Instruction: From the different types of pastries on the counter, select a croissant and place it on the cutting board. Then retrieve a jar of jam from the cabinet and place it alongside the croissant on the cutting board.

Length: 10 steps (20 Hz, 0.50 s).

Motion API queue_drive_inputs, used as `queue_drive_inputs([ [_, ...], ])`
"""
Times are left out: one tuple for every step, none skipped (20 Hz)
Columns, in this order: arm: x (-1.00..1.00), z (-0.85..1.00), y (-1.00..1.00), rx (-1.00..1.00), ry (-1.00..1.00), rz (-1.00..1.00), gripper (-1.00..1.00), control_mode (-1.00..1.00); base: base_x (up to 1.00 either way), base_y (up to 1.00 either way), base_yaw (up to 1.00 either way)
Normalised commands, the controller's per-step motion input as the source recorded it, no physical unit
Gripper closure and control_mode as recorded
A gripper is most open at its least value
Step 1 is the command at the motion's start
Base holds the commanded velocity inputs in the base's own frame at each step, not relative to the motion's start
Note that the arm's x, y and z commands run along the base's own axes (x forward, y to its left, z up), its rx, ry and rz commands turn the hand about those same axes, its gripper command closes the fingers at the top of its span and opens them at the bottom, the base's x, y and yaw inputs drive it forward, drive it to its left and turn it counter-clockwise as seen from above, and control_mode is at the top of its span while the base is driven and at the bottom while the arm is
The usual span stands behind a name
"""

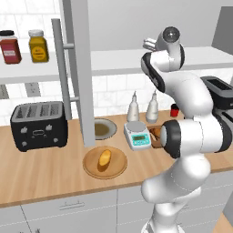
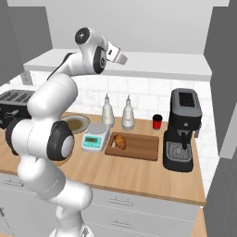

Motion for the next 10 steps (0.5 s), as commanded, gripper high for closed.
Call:
queue_drive_inputs([
  [-0.34,0.14,-0.01,0.00,-0.13,0.00,1.00,-1.00,0.00,0.00,0.00],
  [-0.31,0.09,0.00,0.00,-0.18,0.00,1.00,-1.00,0.00,0.00,0.00],
  [-0.17,0.00,0.00,0.00,-0.18,0.00,1.00,-1.00,0.00,0.00,0.00],
  [0.00,-0.06,0.00,0.00,-0.17,0.02,1.00,-1.00,0.00,0.00,0.00],
  [0.16,-0.52,0.00,0.00,-0.08,0.07,1.00,-1.00,0.00,0.00,0.00],
  [0.49,-0.87,0.00,0.00,-0.01,0.13,1.00,-1.00,0.00,0.00,0.00],
  [0.53,-0.94,0.00,0.00,-0.02,0.17,1.00,-1.00,0.00,0.00,0.00],
  [0.43,-0.92,0.00,0.00,-0.03,0.21,1.00,-1.00,0.00,0.00,0.00],
  [0.09,-0.68,0.00,0.00,-0.15,0.24,1.00,-1.00,0.00,0.00,0.00],
  [-0.03,0.00,-0.13,0.00,-0.32,0.20,1.00,-1.00,0.00,0.00,0.00],
])
